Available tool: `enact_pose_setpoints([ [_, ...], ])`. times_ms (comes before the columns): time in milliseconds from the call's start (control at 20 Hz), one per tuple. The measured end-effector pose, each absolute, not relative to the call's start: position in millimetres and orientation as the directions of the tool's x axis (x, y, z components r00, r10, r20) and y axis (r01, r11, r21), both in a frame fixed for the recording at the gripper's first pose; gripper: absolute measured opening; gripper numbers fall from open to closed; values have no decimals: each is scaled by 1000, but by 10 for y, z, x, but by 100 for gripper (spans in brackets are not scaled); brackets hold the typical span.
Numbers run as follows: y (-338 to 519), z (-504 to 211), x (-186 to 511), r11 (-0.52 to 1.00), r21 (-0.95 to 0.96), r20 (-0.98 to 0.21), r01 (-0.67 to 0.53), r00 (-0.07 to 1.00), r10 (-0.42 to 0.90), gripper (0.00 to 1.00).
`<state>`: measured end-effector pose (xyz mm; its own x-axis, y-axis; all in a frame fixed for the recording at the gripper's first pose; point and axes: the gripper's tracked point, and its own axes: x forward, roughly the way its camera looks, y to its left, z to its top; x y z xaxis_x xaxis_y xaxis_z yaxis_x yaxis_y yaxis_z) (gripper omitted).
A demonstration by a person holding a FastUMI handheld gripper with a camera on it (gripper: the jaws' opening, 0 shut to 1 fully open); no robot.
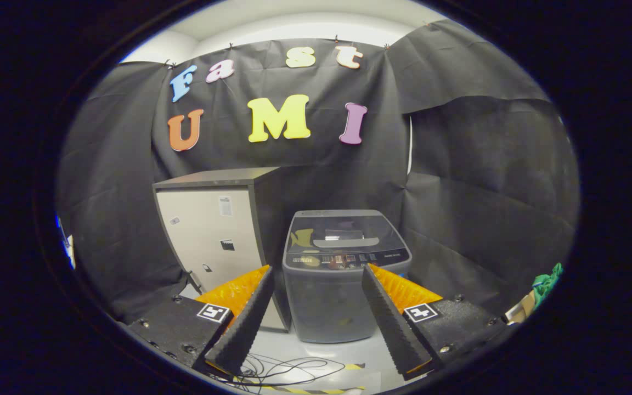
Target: Put the clothes into the washing machine and then close the washing machine lid.
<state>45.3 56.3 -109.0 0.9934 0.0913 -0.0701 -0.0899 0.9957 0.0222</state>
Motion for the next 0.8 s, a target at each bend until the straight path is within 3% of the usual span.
enact_pose_setpoints([
  [400, 315, -1061, -654, 999, 47, -32, -2, 999, 4, 100],
  [800, 348, -1058, -943, 999, 44, -10, 19, 1000, -18, 100],
])
